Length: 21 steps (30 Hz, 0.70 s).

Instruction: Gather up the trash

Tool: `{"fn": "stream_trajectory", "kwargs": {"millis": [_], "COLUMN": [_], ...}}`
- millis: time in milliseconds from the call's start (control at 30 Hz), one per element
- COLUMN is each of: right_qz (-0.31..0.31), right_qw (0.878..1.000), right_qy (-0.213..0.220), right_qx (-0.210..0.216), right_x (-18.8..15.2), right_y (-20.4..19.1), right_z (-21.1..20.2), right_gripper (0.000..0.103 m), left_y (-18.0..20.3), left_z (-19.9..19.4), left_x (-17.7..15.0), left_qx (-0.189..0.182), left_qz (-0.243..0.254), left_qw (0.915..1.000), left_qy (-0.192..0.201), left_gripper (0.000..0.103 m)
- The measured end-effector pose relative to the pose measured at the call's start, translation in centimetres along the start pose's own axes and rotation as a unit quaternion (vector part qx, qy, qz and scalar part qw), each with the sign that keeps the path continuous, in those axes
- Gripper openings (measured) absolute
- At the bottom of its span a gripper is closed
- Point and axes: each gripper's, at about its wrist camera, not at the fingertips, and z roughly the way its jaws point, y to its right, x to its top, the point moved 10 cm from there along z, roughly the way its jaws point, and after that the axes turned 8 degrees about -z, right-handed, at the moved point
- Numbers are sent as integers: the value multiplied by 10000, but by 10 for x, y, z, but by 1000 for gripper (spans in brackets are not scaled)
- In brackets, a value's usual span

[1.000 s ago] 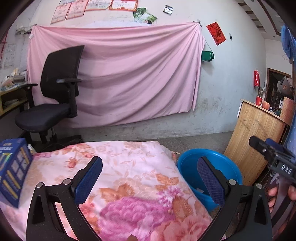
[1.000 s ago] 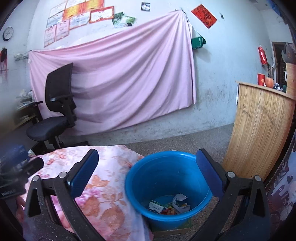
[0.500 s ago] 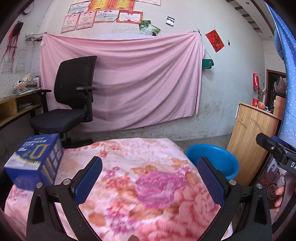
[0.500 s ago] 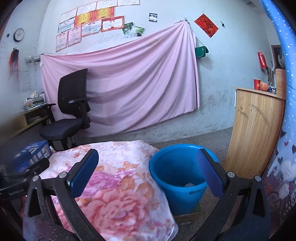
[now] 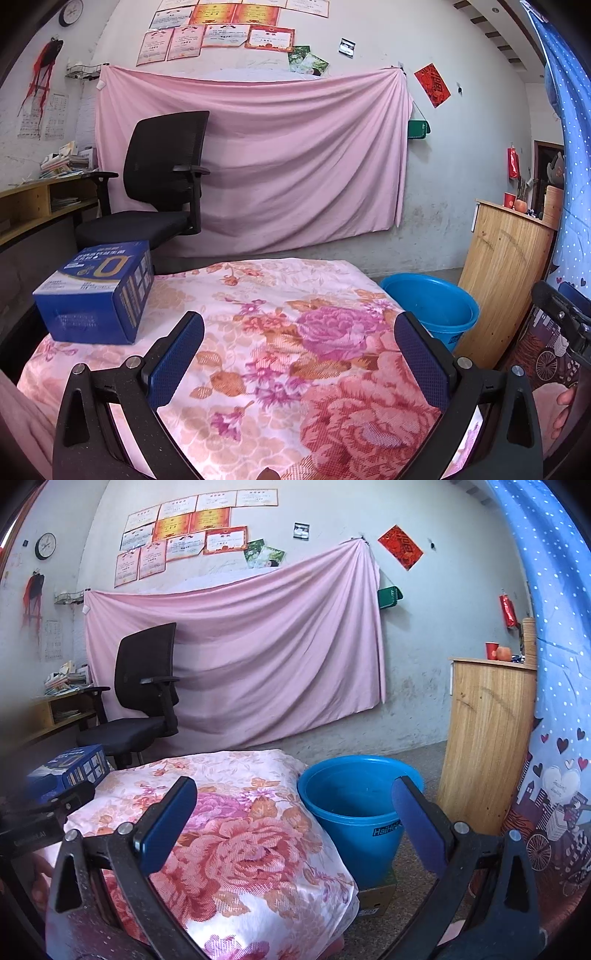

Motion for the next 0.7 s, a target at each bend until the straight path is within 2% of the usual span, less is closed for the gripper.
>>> {"fn": "stream_trajectory", "kwargs": {"millis": [700], "right_qz": [132], "right_qw": [9998], "right_qy": [-135], "right_qx": [-17], "right_x": [-16], "right_y": [2], "right_z": [5], "right_gripper": [103], "left_y": [-6], "left_z": [4], "left_x": [-6], "left_qx": [9], "left_qz": [15], "left_qw": [10000], "left_qy": [8], "left_gripper": [101]}}
